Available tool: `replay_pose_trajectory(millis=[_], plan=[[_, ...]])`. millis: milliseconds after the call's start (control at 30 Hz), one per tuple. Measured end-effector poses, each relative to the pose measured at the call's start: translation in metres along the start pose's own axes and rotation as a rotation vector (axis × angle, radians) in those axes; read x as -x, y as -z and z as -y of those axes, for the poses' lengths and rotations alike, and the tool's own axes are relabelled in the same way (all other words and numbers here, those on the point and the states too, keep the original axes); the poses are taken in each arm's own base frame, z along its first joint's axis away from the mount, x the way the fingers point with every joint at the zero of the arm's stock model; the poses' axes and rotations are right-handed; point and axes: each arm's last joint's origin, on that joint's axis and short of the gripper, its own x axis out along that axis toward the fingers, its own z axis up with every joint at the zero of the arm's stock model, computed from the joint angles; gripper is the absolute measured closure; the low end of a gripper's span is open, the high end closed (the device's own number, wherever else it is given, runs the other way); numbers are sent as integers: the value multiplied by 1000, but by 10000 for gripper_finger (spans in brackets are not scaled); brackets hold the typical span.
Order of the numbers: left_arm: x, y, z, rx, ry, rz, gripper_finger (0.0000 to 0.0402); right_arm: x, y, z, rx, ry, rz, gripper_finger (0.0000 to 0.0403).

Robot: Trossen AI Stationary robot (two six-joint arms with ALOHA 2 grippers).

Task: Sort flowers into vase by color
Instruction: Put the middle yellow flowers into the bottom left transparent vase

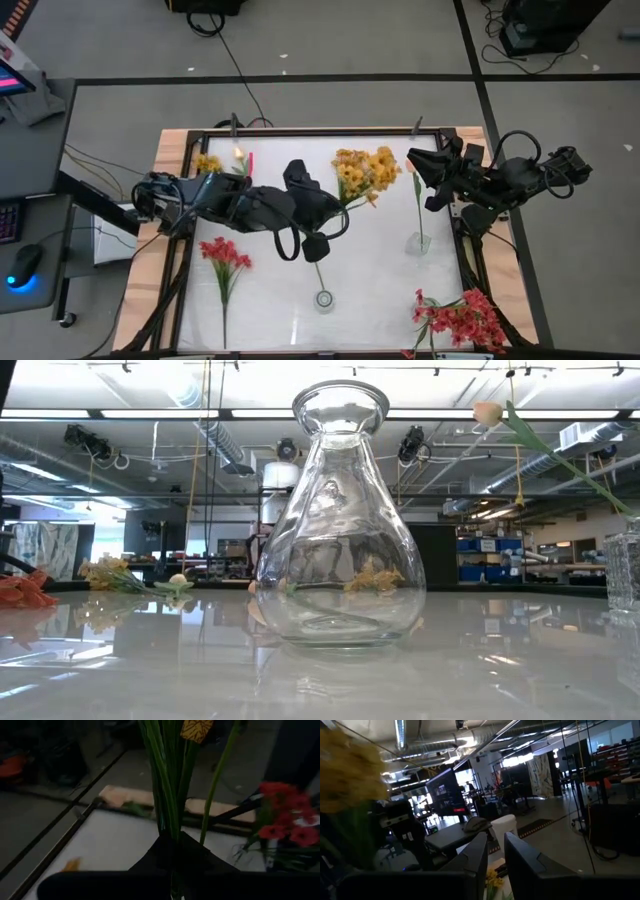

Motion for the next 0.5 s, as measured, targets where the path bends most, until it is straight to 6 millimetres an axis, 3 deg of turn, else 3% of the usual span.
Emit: replay_pose_trajectory(millis=[267, 500], plan=[[1, -13, 7, -124, 167, 108, 384, 0, 0, 0, 0, 0, 0, 328], [-3, 4, 6, -221, 134, 25, 385, 0, 0, 0, 1, 0, 0, 328]])
